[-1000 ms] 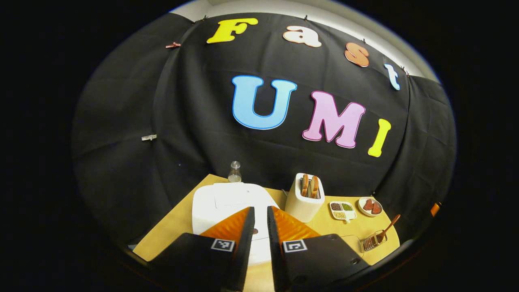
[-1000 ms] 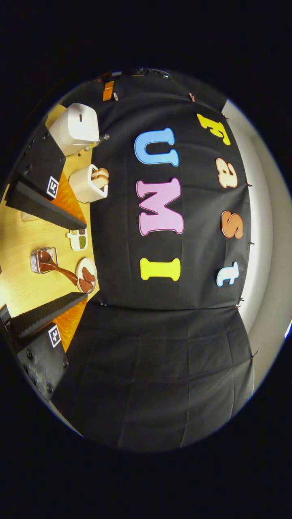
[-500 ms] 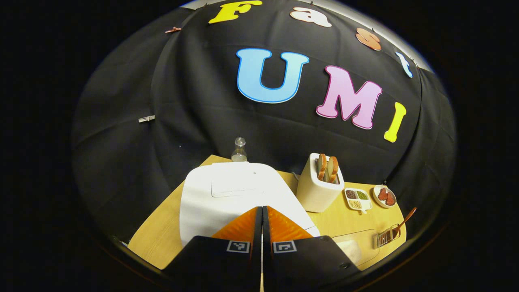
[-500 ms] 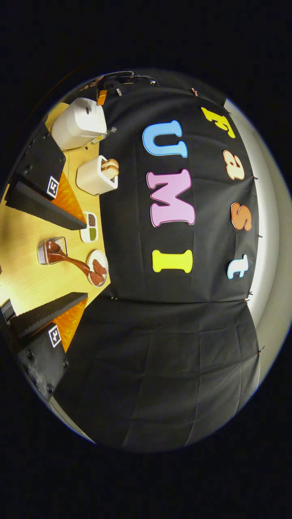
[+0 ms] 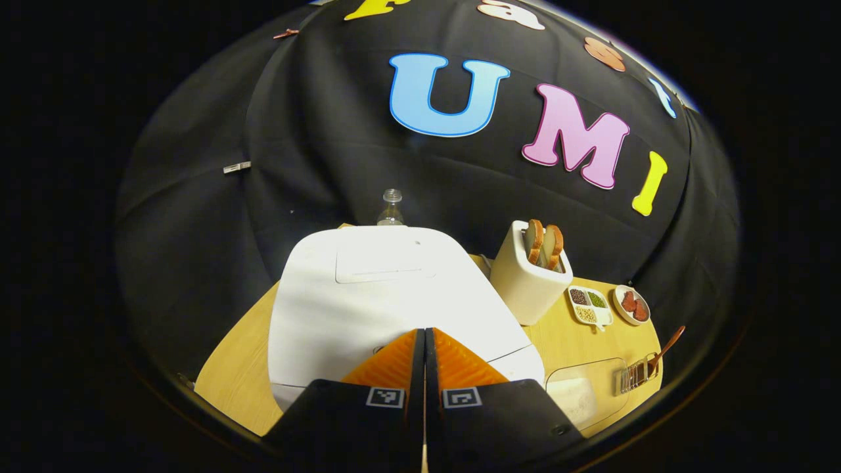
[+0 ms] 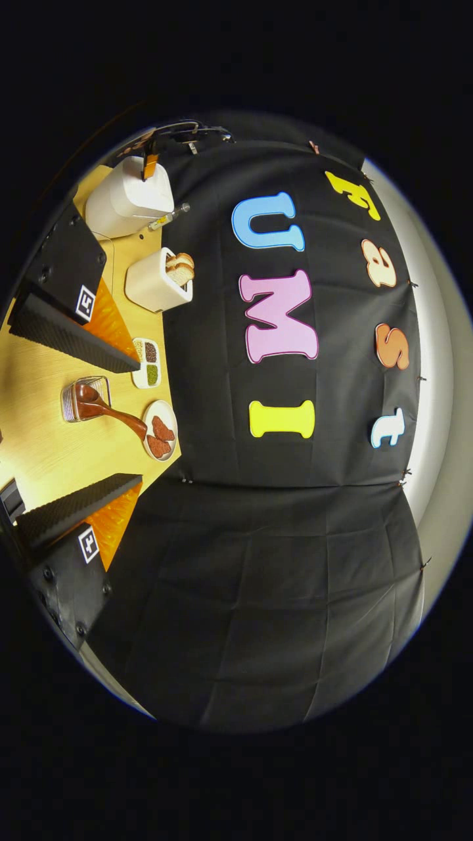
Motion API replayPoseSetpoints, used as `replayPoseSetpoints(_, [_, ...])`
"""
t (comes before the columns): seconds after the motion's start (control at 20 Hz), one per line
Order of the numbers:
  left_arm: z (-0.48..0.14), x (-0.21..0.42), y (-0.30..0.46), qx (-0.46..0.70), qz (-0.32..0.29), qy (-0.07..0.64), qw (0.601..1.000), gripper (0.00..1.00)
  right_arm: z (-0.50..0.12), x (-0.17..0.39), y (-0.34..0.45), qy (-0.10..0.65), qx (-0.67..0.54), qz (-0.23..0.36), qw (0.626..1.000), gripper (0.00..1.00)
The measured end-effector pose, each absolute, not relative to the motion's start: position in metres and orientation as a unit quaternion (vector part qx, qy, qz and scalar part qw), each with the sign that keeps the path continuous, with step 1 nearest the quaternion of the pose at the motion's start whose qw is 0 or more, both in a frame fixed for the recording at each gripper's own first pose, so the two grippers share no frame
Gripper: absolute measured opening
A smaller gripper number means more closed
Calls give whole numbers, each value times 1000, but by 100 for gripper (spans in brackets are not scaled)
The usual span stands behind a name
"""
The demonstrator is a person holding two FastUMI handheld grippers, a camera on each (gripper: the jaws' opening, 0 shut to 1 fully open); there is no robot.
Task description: Close the left gripper, press the button to open the rice cooker; take a wooden spoon from the chopstick holder with the right hand, scoop a spoonful of rice and pour it into the rice cooker, then put the wooden spoon back into the chopstick holder.
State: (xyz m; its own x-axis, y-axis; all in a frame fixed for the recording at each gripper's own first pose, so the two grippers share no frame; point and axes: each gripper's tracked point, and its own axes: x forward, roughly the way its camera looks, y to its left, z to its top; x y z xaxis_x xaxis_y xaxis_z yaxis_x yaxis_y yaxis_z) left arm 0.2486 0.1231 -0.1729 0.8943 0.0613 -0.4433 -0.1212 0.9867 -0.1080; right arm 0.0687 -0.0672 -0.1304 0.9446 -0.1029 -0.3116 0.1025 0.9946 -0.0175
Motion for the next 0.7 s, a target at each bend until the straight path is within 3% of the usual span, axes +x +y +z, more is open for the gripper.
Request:
replayPoseSetpoints(0.35, [-169,248,124,-147,65,206,965,8,-131,84,-72,154,3,-35,987,96])
replayPoseSetpoints(0.7, [-51,222,109,-111,99,63,987,7,-132,110,-70,143,-1,-1,990,96])
